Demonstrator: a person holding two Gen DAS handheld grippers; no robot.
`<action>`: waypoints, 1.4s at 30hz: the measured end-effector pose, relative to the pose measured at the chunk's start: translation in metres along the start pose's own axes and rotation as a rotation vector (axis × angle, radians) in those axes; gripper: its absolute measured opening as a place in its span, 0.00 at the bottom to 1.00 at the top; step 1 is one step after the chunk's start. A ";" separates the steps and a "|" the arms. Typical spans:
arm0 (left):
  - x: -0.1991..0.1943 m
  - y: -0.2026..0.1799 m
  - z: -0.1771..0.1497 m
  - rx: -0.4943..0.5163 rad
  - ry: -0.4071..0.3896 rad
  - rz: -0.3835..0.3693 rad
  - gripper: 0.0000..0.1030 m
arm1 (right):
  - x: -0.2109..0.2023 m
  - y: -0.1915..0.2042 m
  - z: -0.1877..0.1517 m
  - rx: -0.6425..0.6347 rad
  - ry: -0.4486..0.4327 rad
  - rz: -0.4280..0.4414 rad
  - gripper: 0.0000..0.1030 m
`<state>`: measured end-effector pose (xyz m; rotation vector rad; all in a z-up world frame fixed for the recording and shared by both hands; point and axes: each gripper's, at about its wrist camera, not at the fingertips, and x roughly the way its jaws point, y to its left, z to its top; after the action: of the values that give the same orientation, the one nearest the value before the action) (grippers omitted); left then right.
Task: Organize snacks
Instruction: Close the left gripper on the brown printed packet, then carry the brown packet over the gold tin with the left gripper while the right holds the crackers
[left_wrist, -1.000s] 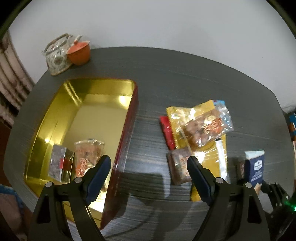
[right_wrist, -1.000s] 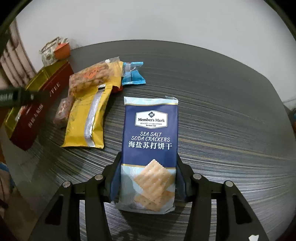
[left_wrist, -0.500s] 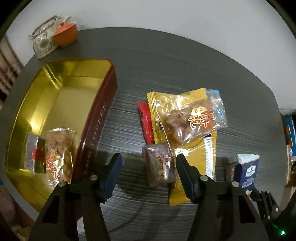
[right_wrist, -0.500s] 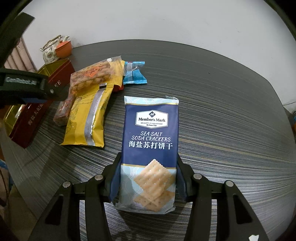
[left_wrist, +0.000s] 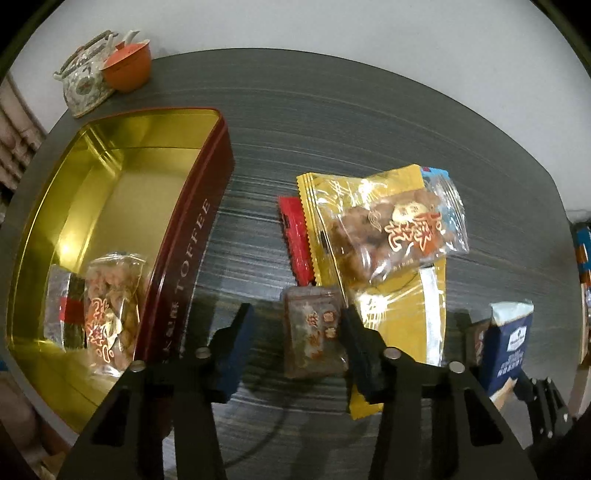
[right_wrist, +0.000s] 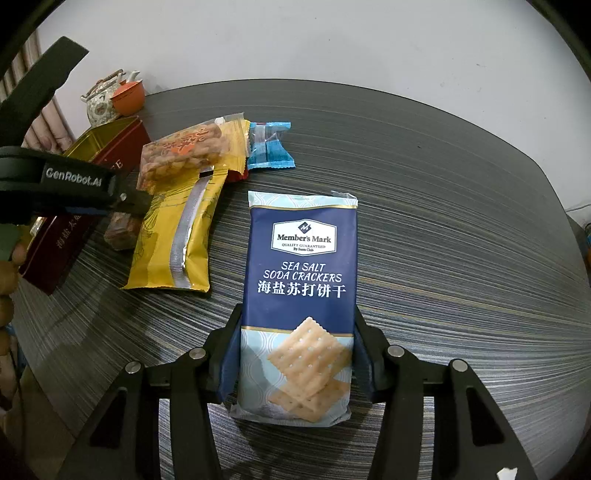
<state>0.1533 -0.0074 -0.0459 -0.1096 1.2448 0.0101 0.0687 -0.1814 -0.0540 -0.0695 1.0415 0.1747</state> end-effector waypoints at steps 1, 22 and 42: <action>0.000 0.000 -0.002 0.005 0.003 0.002 0.41 | 0.000 0.000 0.000 0.000 0.000 0.000 0.48; -0.012 -0.008 -0.017 0.076 -0.016 0.004 0.31 | 0.001 0.000 0.000 0.002 0.000 -0.001 0.48; -0.078 0.023 -0.028 0.131 -0.104 -0.007 0.31 | 0.001 0.000 0.000 0.002 -0.001 -0.001 0.48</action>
<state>0.1006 0.0167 0.0169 0.0005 1.1378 -0.0707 0.0691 -0.1809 -0.0551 -0.0683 1.0408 0.1734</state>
